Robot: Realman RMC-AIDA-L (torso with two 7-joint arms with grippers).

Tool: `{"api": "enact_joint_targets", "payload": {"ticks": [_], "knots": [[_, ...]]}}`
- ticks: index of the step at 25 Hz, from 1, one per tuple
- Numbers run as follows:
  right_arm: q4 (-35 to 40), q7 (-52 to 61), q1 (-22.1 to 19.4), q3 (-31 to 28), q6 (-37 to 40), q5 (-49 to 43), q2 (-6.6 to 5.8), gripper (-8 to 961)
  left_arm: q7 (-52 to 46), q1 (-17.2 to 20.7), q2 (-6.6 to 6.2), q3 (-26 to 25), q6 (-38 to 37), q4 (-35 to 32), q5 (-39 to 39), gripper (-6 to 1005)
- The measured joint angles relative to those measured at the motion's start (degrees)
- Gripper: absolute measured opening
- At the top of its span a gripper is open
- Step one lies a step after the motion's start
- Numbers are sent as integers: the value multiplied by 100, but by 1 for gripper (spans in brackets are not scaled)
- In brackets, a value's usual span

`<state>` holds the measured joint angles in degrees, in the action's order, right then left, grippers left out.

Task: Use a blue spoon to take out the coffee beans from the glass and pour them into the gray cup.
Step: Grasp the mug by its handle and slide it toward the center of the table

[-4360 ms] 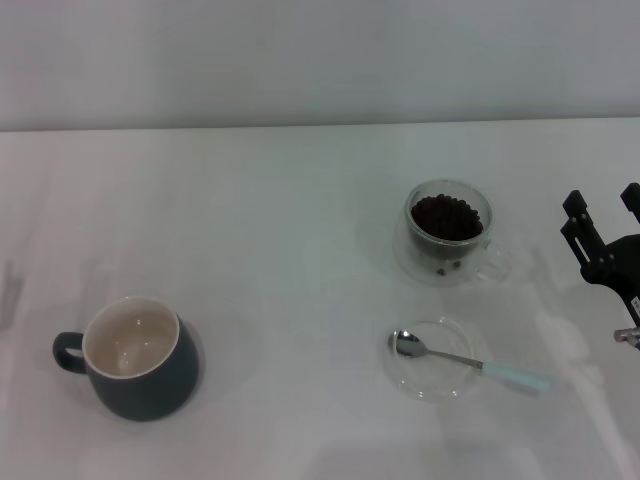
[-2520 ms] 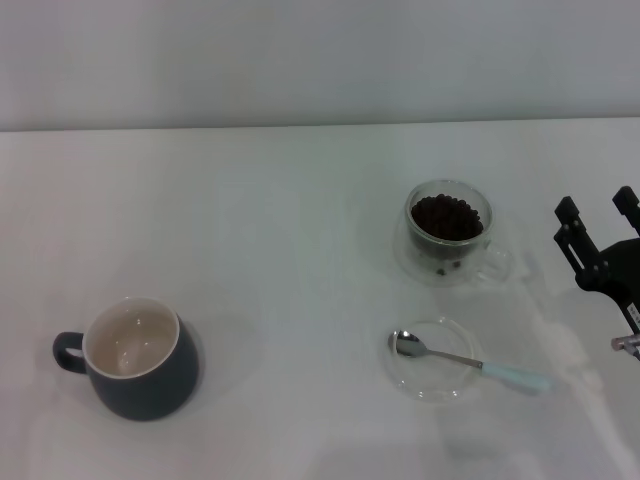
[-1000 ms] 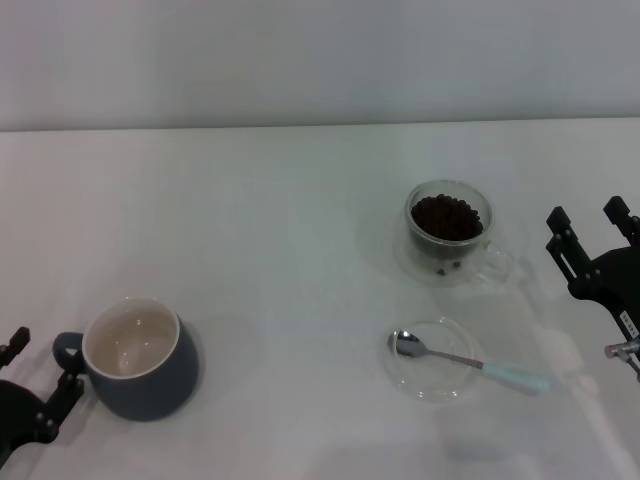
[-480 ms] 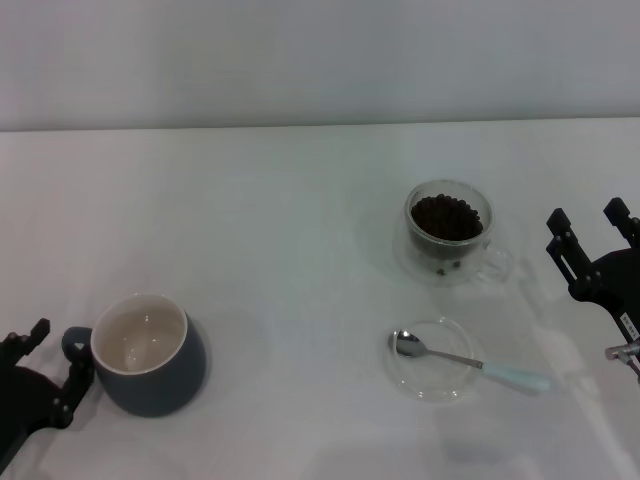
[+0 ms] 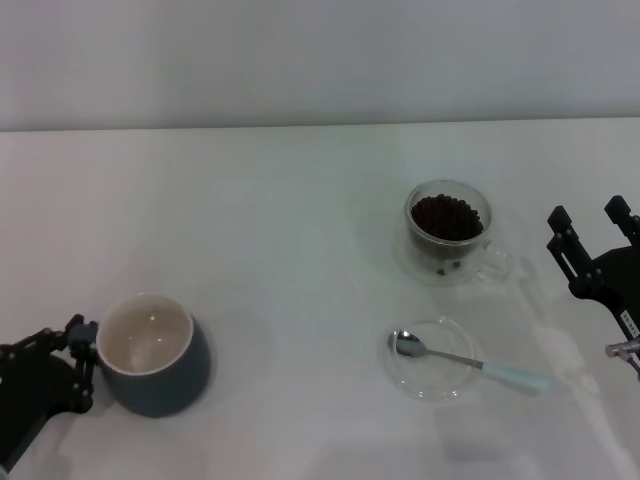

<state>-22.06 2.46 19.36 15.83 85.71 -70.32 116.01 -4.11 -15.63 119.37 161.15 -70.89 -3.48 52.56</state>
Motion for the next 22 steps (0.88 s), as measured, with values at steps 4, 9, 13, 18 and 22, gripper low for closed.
{"api": "enact_joint_targets", "payload": {"ticks": [4, 9, 13, 18, 22], "knots": [[9, 0, 6, -10, -9, 0, 0, 720, 248, -66, 5, 17, 67, -163, -16, 190], [35, 0, 7, -19, -12, 0, 0, 720, 485, -196, 7, 22, 210, -387, -187, 83], [47, 0, 6, -19, -10, 0, 0, 720, 492, -314, 15, 23, 297, -528, -366, 85], [53, 0, 6, -19, 1, 12, -4, 720, 522, -504, 21, 20, 573, -699, -566, 89], [60, 0, 3, -19, 7, 30, -9, 720, 561, -588, 25, 21, 661, -750, -660, 91]]}}
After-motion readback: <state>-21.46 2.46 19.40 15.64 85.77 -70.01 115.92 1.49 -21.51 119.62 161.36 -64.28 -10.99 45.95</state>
